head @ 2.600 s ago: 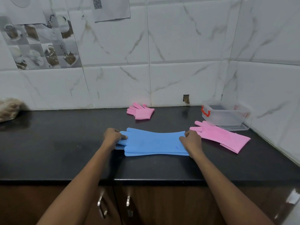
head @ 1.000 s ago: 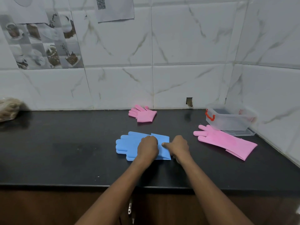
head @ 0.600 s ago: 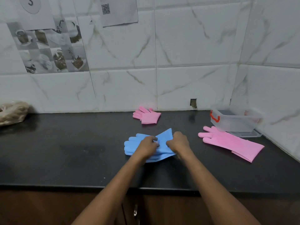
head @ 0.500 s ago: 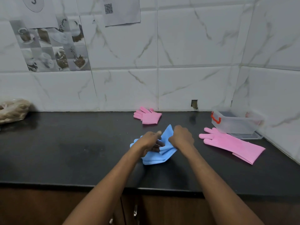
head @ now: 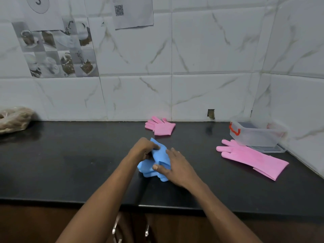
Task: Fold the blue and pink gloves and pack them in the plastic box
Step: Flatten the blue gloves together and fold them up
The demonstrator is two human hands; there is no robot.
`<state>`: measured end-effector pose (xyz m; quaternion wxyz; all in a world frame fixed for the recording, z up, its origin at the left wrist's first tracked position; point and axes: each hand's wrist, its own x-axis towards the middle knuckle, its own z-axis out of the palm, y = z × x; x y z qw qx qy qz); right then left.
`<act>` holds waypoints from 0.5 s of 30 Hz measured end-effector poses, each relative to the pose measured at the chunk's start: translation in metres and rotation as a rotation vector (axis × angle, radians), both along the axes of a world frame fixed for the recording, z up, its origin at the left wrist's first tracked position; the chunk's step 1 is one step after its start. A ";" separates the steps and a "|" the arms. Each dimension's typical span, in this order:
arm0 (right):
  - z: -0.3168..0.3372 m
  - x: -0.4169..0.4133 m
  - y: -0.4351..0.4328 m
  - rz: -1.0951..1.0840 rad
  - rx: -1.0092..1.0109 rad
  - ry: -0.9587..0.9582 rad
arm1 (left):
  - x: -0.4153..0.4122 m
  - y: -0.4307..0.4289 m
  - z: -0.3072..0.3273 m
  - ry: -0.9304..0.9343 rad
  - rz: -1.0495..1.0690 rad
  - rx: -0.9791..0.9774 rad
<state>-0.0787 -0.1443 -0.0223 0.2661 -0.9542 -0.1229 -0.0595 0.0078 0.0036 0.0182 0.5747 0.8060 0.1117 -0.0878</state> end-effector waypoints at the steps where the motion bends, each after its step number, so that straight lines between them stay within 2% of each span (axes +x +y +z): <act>1: -0.006 -0.001 0.000 0.047 -0.007 0.037 | -0.001 0.007 -0.004 0.016 0.004 -0.032; 5: -0.027 -0.001 0.003 0.110 -0.078 0.000 | -0.017 0.026 -0.027 0.161 -0.034 -0.410; 9: -0.026 0.008 0.016 0.099 -0.084 -0.077 | -0.026 0.037 -0.040 0.146 -0.009 -0.651; 12: -0.027 0.013 0.027 0.168 -0.251 -0.153 | -0.028 0.041 -0.044 0.124 0.051 -0.687; 15: -0.032 0.018 0.026 0.215 -0.388 -0.207 | -0.025 0.032 -0.041 0.054 0.123 -0.541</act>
